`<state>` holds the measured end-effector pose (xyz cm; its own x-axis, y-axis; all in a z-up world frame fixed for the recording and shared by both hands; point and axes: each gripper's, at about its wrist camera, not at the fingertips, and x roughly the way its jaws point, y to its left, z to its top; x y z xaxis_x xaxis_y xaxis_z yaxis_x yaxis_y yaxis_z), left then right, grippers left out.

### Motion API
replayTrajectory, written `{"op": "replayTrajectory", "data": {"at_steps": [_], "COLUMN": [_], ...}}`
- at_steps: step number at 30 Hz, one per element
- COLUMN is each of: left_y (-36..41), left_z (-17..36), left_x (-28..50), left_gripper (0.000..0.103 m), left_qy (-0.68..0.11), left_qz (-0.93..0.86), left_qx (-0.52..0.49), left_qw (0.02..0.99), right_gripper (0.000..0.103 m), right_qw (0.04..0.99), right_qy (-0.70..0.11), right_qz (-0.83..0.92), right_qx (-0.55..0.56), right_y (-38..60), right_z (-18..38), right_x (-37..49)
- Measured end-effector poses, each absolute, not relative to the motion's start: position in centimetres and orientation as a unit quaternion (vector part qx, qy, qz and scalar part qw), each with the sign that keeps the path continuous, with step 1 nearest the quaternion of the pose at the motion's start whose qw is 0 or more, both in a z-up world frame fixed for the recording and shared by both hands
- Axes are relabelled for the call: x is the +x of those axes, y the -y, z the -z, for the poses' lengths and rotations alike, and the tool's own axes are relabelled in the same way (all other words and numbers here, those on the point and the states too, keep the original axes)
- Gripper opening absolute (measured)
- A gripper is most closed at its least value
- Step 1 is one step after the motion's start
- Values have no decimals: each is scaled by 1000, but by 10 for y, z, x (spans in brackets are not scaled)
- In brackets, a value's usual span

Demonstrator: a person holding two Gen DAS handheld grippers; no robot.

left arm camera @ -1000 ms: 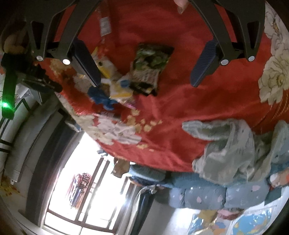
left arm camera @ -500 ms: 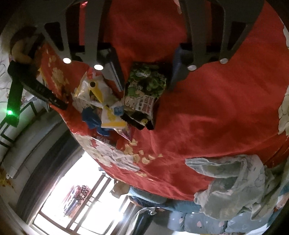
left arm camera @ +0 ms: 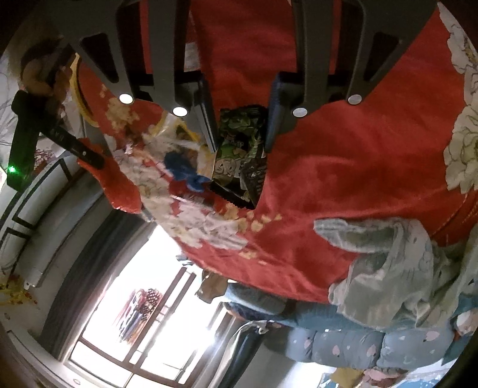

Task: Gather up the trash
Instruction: 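Grasp the green snack bag with the left gripper while the right grasps the red plastic bag, then carry the green snack bag and red plastic bag over the bin with both grippers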

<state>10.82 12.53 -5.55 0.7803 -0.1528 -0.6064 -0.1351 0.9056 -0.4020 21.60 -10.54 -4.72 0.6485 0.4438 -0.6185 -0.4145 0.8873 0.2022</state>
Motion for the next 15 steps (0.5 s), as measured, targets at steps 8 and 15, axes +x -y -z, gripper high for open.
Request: {"op": "replayTrajectory", "data": {"at_steps": [8,15], "left_y": [-110,-94], "left_z": [37,25], "left_x": [103,100], "left_gripper": [29,29], "left_qy": [-312,-300], "left_qz": [25,45], "left_qx": [-206,-196], "left_qw": [927,933], "right_gripper": [19,19], "right_qw": [908,909], "right_qy": [-338,-332], "right_qz": [-243,-247], "right_qx": [40,44], "right_y": [122,134], "right_z": [35,30], "right_x": [205,193]}}
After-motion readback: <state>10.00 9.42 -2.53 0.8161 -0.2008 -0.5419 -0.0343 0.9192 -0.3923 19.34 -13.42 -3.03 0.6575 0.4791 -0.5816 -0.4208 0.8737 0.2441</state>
